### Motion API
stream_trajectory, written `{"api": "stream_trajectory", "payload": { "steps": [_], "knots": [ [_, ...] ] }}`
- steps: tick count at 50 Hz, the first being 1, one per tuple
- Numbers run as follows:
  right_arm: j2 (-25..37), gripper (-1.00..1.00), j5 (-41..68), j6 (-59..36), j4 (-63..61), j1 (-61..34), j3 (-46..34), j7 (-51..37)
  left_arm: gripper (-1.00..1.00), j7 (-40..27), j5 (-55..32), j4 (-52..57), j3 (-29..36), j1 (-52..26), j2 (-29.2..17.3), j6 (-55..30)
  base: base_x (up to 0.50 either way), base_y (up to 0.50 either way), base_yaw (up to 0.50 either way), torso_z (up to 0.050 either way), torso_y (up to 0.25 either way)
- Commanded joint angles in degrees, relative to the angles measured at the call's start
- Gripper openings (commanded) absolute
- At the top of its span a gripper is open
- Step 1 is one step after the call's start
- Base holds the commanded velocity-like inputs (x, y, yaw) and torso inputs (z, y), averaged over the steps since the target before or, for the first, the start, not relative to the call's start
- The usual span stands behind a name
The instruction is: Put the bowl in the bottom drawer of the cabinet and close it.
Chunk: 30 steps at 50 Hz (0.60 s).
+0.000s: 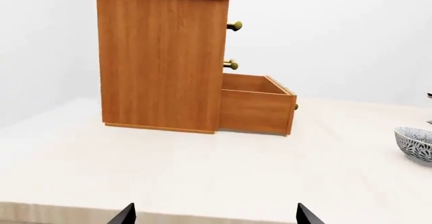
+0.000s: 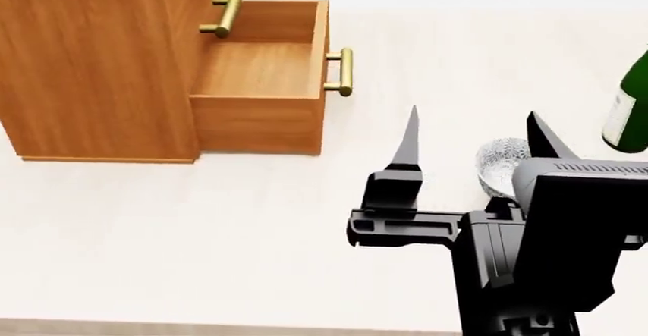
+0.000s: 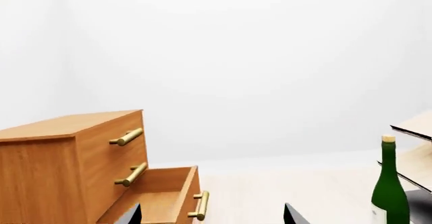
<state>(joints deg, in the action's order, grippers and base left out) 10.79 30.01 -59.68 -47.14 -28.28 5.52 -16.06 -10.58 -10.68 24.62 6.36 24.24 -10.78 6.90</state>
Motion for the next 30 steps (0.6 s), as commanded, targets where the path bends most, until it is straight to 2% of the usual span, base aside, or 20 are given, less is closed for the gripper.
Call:
{"api": "stream_trajectory", "payload": {
  "steps": [1,30],
  "knots": [
    [-0.2,1.00,0.8,0.2,0.1,0.3,0.0,-0.4,1.00,-0.4,-0.1,0.0,0.4,-0.1,-0.5,0.0,0.00,0.50,0.00,0.000,0.000],
    [0.1,1.00,2.1,0.9,0.6,0.6,-0.3,-1.8,1.00,-1.6,-0.5,-0.1,1.3,-0.1,-1.5,0.4,0.00,0.50,0.00,0.000,0.000]
  ]
}}
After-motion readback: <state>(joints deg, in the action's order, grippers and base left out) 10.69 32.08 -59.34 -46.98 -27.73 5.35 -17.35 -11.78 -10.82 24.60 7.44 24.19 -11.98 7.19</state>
